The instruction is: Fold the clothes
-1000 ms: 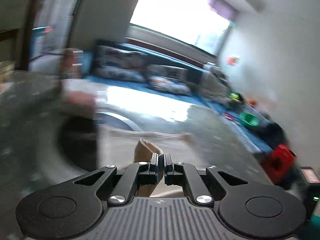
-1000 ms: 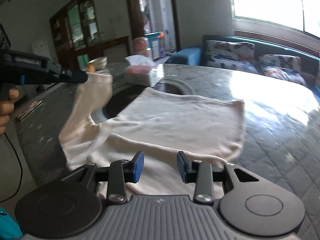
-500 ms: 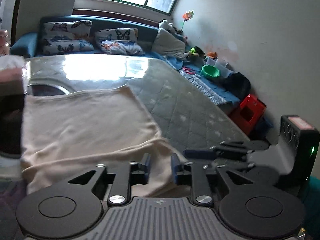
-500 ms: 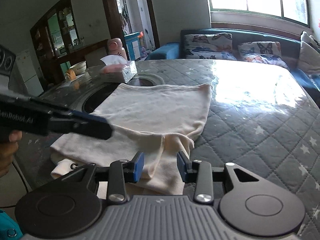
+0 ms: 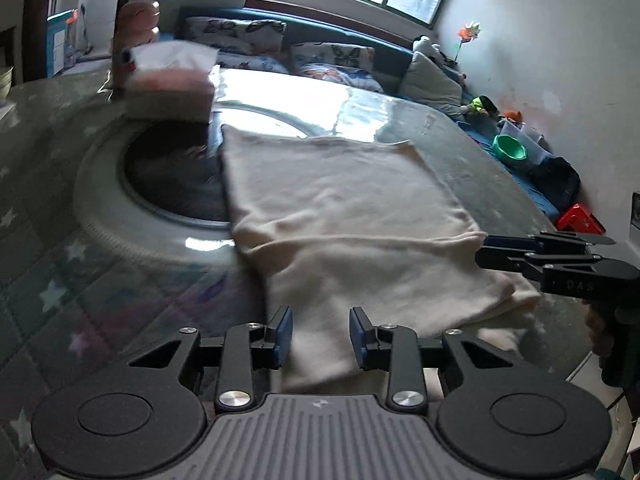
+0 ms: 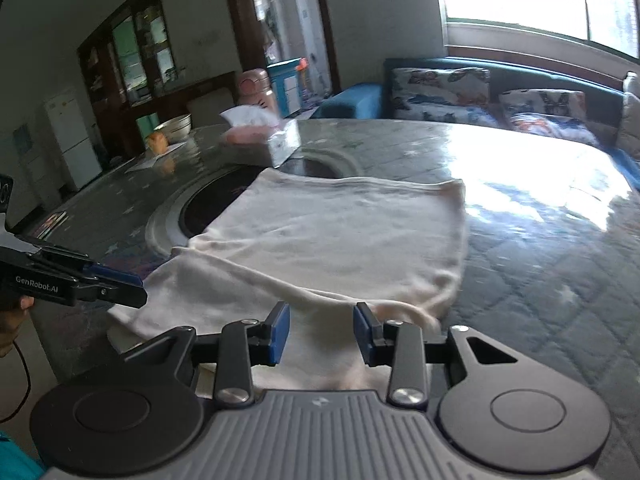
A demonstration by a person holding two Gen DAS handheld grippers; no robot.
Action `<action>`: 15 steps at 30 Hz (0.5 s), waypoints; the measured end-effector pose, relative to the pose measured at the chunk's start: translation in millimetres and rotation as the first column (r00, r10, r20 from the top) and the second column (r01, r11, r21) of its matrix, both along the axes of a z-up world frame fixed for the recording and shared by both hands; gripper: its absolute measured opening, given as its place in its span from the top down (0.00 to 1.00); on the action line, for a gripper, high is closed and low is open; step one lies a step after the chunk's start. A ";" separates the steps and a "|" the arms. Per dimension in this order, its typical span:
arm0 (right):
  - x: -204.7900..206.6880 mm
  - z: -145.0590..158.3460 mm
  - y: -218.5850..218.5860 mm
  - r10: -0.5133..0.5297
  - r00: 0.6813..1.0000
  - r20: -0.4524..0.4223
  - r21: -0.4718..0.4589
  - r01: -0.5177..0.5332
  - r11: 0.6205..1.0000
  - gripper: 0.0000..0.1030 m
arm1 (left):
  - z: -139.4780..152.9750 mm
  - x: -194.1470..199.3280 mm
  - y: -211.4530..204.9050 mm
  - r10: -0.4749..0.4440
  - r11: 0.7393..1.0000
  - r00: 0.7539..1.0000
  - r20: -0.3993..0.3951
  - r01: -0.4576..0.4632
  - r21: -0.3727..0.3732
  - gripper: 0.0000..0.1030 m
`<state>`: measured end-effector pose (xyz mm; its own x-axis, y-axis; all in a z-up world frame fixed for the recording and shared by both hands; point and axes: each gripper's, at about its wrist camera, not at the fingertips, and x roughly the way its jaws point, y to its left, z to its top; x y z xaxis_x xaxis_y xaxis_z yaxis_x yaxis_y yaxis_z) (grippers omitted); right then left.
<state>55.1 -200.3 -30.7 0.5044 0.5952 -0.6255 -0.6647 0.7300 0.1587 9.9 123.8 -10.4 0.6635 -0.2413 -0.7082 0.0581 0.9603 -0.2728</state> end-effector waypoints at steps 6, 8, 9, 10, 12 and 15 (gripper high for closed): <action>5.7 -13.6 13.7 0.021 0.999 -0.029 -0.049 -0.023 0.999 0.66 | -0.9 0.1 9.8 0.023 1.000 0.999 -0.023 -0.023 0.011 0.71; 4.4 -11.0 12.8 0.022 1.000 -0.022 -0.044 -0.023 0.999 0.66 | 8.5 3.4 5.4 0.006 1.000 1.000 0.017 -0.006 -0.005 0.71; 3.8 -9.1 12.4 0.022 1.000 -0.019 -0.039 -0.023 0.999 0.66 | 12.3 5.9 2.7 -0.004 1.000 0.999 0.034 0.004 -0.015 0.71; 3.8 -7.6 12.5 0.023 1.000 -0.015 -0.035 -0.023 0.999 0.66 | 14.6 11.7 -2.2 -0.023 0.999 0.999 0.048 0.025 -0.032 0.71; 4.7 -6.7 13.1 0.024 1.000 -0.013 -0.034 -0.024 0.999 0.66 | 14.0 23.8 -12.9 -0.053 0.997 0.997 0.059 0.056 -0.048 0.71; 7.3 -9.1 14.0 0.018 1.000 -0.017 -0.035 -0.019 0.999 0.66 | 5.0 41.5 -19.9 -0.058 0.997 0.997 0.044 0.060 -0.046 0.71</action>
